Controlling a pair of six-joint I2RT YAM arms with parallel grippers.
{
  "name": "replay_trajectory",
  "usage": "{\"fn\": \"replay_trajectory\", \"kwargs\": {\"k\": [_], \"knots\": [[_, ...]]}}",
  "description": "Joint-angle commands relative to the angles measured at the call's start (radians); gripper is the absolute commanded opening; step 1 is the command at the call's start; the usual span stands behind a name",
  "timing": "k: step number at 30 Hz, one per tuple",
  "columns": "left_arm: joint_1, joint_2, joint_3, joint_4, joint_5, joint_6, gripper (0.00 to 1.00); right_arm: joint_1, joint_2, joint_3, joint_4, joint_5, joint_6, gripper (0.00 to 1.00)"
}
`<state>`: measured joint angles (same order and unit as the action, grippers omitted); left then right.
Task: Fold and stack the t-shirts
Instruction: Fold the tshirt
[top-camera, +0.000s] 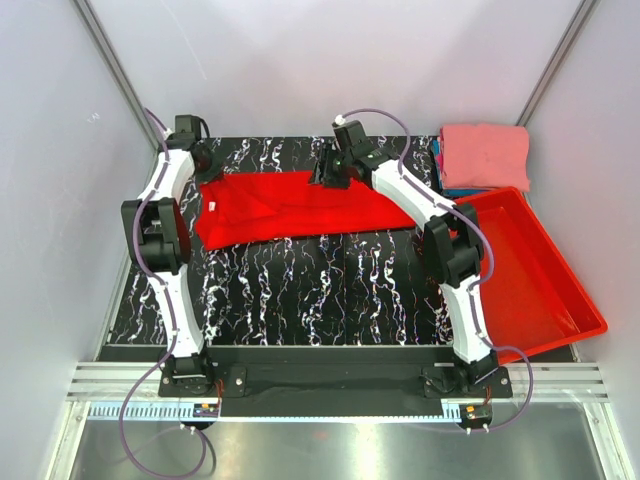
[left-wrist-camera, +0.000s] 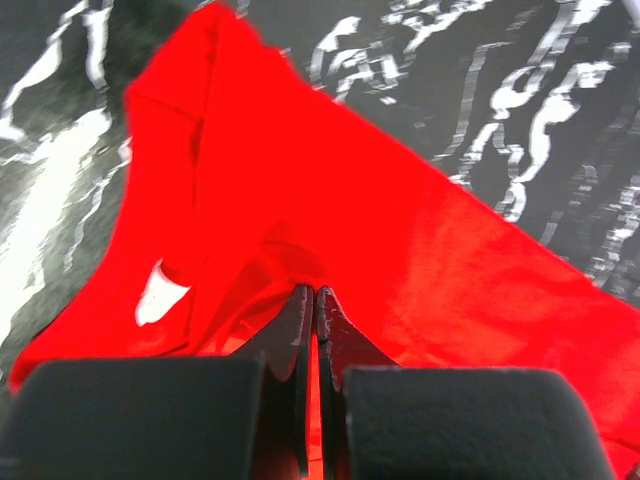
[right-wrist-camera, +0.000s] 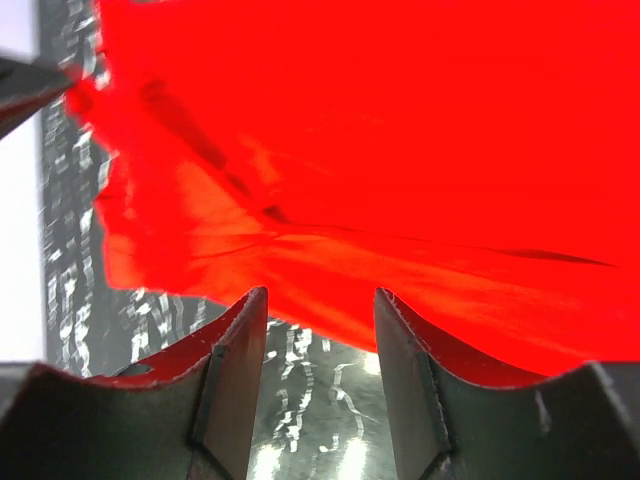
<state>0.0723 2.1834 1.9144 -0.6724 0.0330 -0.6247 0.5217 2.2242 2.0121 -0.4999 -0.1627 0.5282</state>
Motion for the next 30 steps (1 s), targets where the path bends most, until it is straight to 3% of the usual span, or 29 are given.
{"fn": "replay_trajectory", "kwargs": {"k": [1,4,9,11,20,30], "knots": [[0.006,-0.011,0.043,0.105,0.105,0.026,0.0,-0.016,0.023,0.036,0.09,-0.124,-0.033,0.54],[0.007,-0.007,0.034,0.099,0.107,0.013,0.0,0.029,0.083,0.097,0.133,-0.143,-0.037,0.54],[0.014,0.01,0.009,0.074,0.128,-0.01,0.0,0.118,0.271,0.375,-0.021,0.043,0.011,0.5],[0.023,0.021,0.015,0.05,0.145,-0.02,0.0,0.156,0.304,0.413,-0.026,0.07,-0.011,0.5],[0.067,0.067,0.055,0.005,0.344,-0.053,0.0,0.256,0.315,0.27,0.311,0.144,-0.364,0.53],[0.101,0.108,0.086,-0.015,0.458,-0.049,0.0,0.32,0.385,0.27,0.468,0.063,-0.691,0.53]]}}
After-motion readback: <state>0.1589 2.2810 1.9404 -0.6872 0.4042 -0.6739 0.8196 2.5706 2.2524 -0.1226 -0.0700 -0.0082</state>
